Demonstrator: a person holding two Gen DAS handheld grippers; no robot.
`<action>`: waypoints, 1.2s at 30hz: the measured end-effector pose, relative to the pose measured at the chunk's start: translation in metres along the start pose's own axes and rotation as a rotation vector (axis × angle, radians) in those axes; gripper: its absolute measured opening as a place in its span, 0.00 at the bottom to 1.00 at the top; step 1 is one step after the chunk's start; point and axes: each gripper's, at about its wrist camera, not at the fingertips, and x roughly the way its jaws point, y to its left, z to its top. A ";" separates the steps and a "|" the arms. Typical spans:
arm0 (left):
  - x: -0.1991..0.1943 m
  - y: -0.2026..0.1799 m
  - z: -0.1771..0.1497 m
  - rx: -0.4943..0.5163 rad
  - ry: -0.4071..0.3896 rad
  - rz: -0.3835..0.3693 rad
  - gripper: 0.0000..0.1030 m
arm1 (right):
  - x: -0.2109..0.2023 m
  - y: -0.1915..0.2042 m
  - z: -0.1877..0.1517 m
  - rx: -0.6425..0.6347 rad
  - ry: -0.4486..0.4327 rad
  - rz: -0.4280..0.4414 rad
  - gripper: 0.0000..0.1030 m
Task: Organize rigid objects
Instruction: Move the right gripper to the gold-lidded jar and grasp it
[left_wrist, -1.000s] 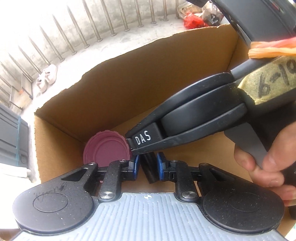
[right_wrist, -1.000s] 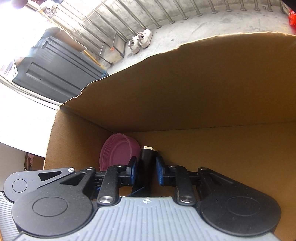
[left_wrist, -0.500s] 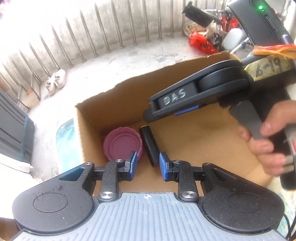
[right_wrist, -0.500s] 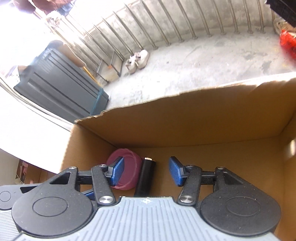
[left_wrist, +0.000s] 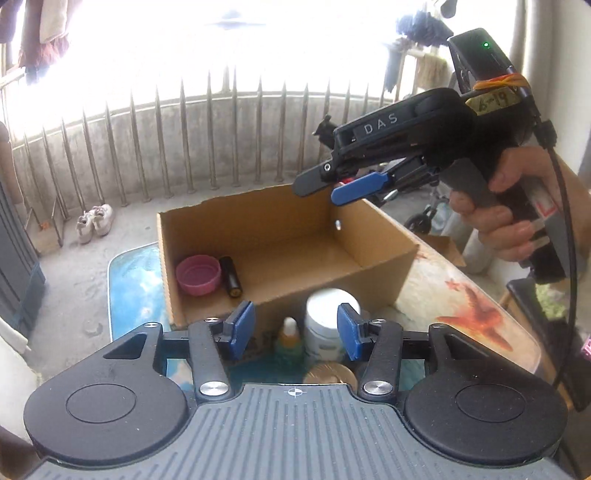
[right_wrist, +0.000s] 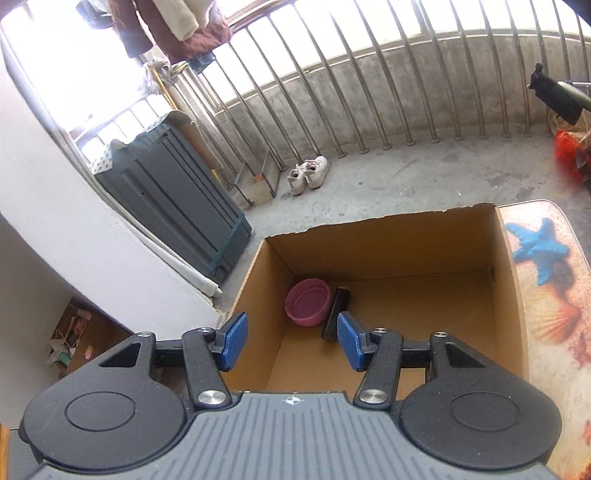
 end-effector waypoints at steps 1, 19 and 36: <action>-0.001 -0.006 -0.014 0.005 -0.032 -0.002 0.52 | -0.006 0.000 -0.008 -0.009 -0.009 0.006 0.55; 0.084 -0.026 -0.116 -0.149 -0.127 -0.014 0.66 | -0.009 -0.060 -0.173 0.157 -0.151 0.073 0.55; 0.074 -0.008 -0.135 -0.190 -0.136 -0.017 0.59 | 0.017 -0.040 -0.192 0.039 -0.040 0.076 0.55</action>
